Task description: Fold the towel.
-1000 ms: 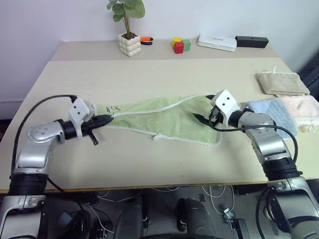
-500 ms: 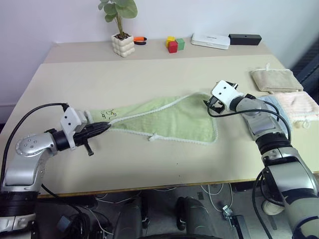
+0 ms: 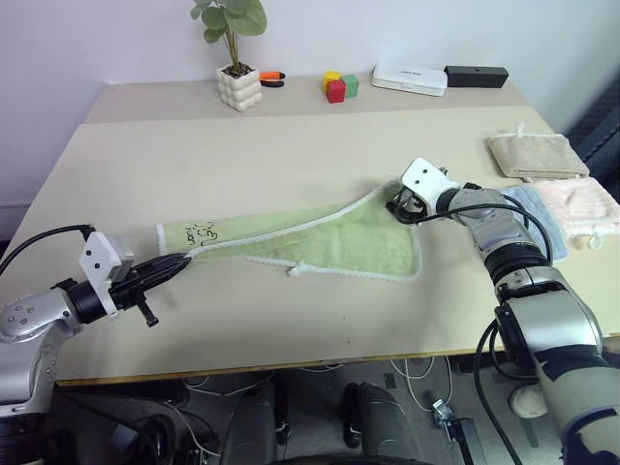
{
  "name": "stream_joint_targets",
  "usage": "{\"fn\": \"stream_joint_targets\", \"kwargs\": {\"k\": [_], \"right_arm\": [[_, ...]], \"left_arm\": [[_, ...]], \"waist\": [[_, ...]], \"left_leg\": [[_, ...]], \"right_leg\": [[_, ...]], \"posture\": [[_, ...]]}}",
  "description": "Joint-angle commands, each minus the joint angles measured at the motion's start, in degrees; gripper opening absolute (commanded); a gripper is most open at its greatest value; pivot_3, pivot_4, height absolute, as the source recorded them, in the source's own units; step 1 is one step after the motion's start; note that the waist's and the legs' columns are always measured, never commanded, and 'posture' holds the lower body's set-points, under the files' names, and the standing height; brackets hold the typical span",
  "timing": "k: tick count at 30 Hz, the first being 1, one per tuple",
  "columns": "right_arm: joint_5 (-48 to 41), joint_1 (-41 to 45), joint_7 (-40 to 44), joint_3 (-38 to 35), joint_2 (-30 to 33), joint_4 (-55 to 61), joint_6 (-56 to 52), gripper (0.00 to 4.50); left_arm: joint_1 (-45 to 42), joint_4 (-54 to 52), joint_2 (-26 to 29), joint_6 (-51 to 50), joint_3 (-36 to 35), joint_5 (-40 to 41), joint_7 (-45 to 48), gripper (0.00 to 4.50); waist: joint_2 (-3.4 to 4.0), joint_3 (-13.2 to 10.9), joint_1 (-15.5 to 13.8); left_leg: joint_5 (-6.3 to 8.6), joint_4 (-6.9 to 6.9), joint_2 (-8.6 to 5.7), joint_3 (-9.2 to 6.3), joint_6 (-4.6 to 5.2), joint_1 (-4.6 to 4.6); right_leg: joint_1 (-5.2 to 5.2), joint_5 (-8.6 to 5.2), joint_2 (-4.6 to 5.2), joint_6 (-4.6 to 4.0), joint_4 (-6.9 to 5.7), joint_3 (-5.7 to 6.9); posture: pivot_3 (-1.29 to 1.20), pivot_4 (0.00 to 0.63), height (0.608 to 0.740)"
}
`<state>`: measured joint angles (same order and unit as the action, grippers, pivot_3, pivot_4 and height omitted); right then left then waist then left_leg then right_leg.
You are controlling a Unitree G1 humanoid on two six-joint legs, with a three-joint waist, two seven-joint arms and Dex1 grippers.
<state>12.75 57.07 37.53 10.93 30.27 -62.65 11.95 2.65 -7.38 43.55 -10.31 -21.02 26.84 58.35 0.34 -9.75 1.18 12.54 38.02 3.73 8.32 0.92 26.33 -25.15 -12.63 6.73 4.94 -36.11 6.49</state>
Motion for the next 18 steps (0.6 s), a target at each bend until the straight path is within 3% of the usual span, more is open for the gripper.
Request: {"fn": "stream_joint_targets", "kwargs": {"k": [1,6,18], "right_arm": [[1.5,0.4,1.3,1.3,0.9,1.9,5.6,2.61],[4.1,0.0,1.1,3.3,1.8,2.8,9.6,0.05],[2.0,-0.1,1.2,0.8,3.7,4.1,9.3,0.05]], "left_arm": [[-0.1,-2.1,0.2,1.3,-1.5,0.4,-0.8,0.0],[-0.7,-1.6,0.2,1.8,-0.2,0.0,-0.7,0.0],[-5.7,4.6,0.1,4.7,1.9,-2.9,-1.7,0.0]], "waist": [[0.02,0.0,0.0],[0.02,0.0,0.0],[0.02,0.0,0.0]], "left_leg": [[0.0,0.0,0.0,0.02,0.0,0.0],[0.0,-0.01,0.0,0.03,0.0,0.0],[-0.01,0.0,0.0,0.07,-0.01,0.0]], "right_leg": [[0.0,0.0,0.0,0.0,0.0,-0.01],[-0.02,0.0,0.0,0.0,-0.01,-0.01],[-0.02,0.0,0.0,0.0,-0.01,-0.03]], "posture": [[0.0,0.15,0.74],[0.0,0.15,0.74],[0.0,0.15,0.74]]}}
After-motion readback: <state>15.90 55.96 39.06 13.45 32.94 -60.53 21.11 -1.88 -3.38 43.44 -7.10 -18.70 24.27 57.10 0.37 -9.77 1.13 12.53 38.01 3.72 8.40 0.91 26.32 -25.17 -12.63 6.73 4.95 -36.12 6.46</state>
